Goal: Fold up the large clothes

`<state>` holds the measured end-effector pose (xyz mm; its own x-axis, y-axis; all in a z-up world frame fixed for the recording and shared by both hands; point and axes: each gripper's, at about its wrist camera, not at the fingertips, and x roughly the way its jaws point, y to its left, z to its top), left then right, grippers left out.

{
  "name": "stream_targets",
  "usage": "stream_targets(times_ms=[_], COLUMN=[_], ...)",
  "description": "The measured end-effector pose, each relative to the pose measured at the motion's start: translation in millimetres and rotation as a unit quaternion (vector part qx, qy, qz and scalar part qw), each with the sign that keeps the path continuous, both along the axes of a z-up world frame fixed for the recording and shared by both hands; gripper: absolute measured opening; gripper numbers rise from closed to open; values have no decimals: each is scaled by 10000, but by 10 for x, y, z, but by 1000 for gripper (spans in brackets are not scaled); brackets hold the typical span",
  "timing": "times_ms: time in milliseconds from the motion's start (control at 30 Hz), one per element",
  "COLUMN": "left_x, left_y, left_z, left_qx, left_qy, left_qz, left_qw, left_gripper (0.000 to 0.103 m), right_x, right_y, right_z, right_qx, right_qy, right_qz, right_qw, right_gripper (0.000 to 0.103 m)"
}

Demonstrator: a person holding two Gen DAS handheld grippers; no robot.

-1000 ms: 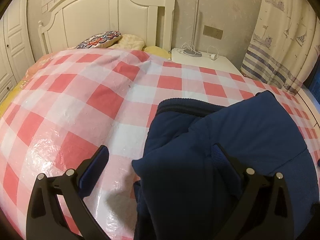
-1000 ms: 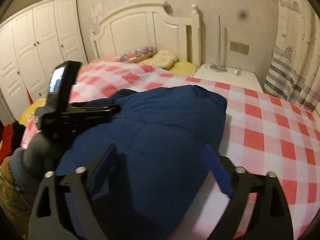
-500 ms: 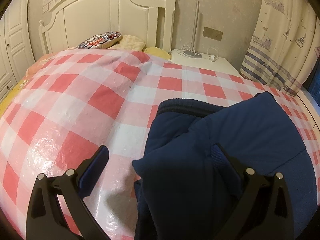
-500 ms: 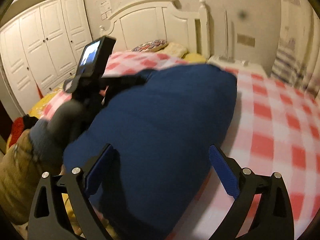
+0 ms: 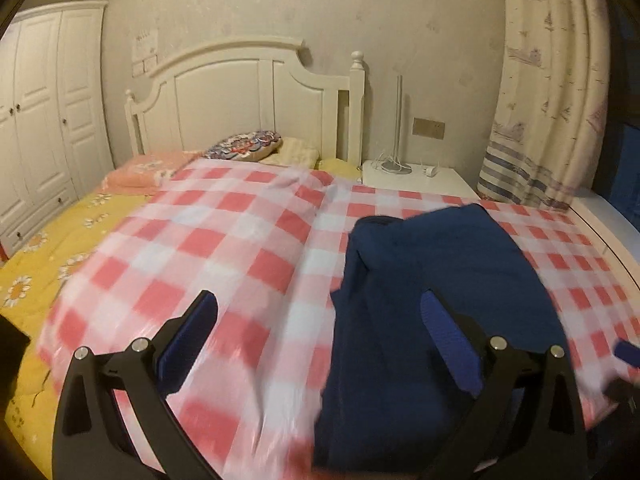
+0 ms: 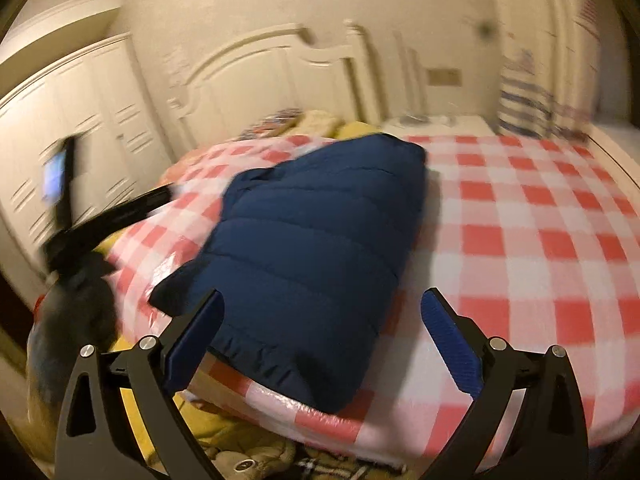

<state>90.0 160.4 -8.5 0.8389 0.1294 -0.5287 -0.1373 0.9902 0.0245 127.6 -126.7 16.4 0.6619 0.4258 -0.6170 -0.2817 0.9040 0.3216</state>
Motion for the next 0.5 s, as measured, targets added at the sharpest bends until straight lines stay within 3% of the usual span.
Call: stream_targets(times_ms=[167,267,500], left_x=[-700,-901,-1038], left_y=[-278,-443,-716], left_z=[170,208,224], left_qx=[283,221,541], left_qy=[-141,-63,-143], left_qz=[-345,-845,-978], left_qw=[9989,9962,9936], left_gripper=[101,101,101], right_x=[-132,-247,-322], right_y=[15,87,111], right_z=[29,57,119], right_qx=[188,47,-76], right_qy=[240,191,69], right_qz=[-381,-458,-451], right_qw=[9988,9988,9989], right_gripper=[97,97,97])
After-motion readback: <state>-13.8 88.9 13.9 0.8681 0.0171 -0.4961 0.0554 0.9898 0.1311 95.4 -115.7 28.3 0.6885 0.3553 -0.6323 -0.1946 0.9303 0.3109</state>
